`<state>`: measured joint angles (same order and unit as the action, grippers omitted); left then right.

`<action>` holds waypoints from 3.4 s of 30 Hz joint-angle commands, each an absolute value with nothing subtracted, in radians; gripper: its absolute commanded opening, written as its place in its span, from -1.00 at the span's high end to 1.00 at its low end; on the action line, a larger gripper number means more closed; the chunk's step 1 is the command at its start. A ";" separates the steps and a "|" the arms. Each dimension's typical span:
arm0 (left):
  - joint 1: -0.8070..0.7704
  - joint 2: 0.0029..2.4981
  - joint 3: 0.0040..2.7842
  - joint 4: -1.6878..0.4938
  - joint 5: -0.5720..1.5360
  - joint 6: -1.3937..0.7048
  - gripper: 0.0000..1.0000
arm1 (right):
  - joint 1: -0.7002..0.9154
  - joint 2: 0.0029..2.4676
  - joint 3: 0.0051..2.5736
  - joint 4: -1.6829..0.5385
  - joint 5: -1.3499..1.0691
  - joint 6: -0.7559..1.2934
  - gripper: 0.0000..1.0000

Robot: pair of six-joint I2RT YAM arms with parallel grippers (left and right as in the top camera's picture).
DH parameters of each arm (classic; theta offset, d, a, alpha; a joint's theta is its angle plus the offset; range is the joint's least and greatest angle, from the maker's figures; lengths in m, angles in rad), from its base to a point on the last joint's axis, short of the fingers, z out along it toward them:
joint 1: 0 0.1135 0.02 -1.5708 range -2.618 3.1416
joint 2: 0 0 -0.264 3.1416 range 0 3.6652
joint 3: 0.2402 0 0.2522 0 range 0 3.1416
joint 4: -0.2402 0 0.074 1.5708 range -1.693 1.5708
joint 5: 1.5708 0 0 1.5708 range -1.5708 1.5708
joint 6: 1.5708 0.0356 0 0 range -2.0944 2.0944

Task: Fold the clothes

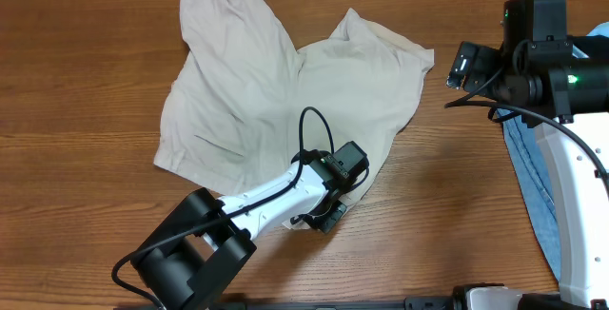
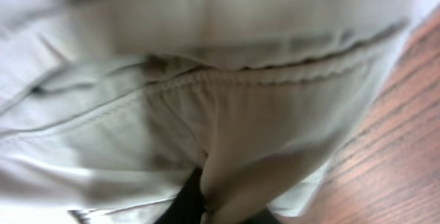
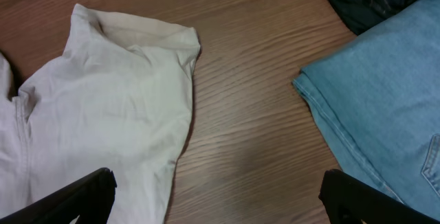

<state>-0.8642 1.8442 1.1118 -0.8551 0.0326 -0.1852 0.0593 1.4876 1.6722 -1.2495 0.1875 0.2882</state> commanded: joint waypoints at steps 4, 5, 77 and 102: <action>-0.844 1.828 1.236 -1.014 0.026 -0.214 0.92 | 0.054 1.464 1.696 -1.249 0.189 0.302 -1.00; -0.838 1.805 1.258 -1.042 0.009 -0.214 0.92 | 0.054 1.462 1.696 -1.251 0.189 0.315 -1.00; -0.700 1.210 1.551 -1.343 -0.395 -0.295 0.92 | -0.060 1.366 1.035 -0.789 -0.263 0.519 0.92; -0.691 1.084 2.235 -1.496 -0.500 -0.247 0.92 | -0.190 1.067 2.164 -1.288 0.033 0.387 0.92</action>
